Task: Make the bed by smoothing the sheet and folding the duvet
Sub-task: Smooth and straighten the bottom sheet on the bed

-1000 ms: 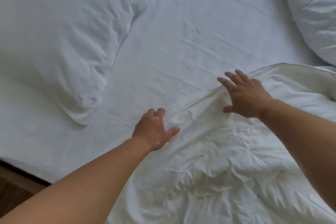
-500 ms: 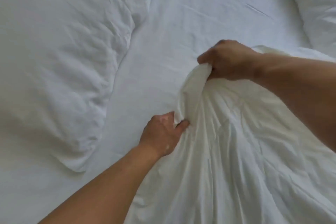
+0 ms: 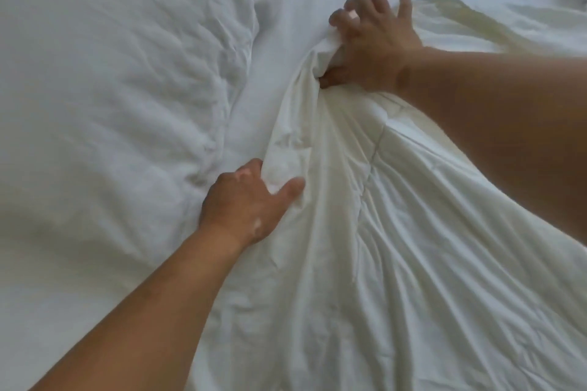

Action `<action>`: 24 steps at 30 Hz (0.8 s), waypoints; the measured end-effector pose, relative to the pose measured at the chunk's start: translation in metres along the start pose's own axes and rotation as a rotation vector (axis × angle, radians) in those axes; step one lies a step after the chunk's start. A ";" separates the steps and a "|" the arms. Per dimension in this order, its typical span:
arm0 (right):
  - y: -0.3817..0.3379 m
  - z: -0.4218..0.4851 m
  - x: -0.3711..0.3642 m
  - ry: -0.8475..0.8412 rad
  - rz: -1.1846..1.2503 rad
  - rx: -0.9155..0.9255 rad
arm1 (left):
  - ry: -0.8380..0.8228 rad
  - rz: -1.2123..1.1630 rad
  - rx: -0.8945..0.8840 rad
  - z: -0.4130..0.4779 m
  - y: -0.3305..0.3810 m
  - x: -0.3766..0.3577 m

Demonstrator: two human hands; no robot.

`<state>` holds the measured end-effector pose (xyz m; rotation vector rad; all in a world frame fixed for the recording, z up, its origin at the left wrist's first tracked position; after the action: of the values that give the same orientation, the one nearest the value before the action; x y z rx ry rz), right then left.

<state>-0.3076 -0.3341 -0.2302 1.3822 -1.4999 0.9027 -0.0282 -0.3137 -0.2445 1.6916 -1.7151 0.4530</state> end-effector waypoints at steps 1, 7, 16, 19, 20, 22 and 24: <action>-0.006 -0.010 0.000 0.054 -0.001 -0.036 | -0.053 0.000 0.035 -0.013 -0.015 -0.004; -0.100 -0.123 -0.042 0.133 0.296 -0.147 | -0.308 -0.003 0.171 -0.071 -0.078 -0.032; -0.222 -0.292 -0.105 0.052 0.531 -0.215 | -0.361 -0.026 0.192 -0.107 -0.159 -0.046; -0.260 -0.335 -0.106 0.077 0.581 -0.208 | -0.141 0.050 0.187 -0.099 -0.180 -0.028; -0.267 -0.351 -0.106 0.100 0.595 -0.233 | -0.152 0.057 0.211 -0.097 -0.187 -0.023; -0.273 -0.388 -0.116 0.117 0.609 -0.337 | -0.228 0.041 0.234 -0.100 -0.196 -0.024; -0.277 -0.437 -0.134 0.063 0.618 -0.412 | -0.260 0.019 0.187 -0.116 -0.197 -0.032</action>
<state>0.0219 0.0867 -0.2177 0.5894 -1.9700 0.9153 0.1867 -0.2312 -0.2256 1.9393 -1.9256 0.4285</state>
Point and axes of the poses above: each hand's wrist, its own z-axis towards the middle knuckle, its own x-axis out of the back of the hand, y = z × x, the point moved 3 cm from there along z, towards the middle knuckle, and after that the axes turned 15 degrees about x, right-handed, at the moved point
